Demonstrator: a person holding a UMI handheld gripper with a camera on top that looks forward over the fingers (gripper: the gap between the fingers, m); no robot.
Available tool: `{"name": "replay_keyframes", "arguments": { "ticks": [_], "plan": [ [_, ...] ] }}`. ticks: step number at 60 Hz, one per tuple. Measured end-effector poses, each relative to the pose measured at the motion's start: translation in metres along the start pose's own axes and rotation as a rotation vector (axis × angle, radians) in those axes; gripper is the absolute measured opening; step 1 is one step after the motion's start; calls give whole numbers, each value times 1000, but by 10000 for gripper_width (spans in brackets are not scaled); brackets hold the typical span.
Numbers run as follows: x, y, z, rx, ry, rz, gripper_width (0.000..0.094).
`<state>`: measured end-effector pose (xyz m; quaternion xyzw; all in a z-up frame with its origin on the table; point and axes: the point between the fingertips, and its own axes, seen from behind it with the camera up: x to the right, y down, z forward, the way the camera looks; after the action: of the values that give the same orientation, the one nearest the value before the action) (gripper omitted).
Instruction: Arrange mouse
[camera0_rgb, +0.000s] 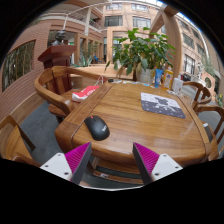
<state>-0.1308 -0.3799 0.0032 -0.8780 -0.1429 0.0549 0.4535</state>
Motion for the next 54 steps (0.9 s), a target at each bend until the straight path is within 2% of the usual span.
{"name": "replay_keyframes", "arguments": {
  "ticks": [13,26,32,36,44,54],
  "plan": [
    [-24,-23,60,-21,-5,-35,853],
    [-25,-44,90,-8,-5,-13,825],
    [-29,-50,98,-6,-10,4,709],
    [-42,-53,101,12,-36,-17,466],
    [-40,-55,103,40,29,-31,422],
    [-46,-61,107,13,-2,41,346]
  ]
}}
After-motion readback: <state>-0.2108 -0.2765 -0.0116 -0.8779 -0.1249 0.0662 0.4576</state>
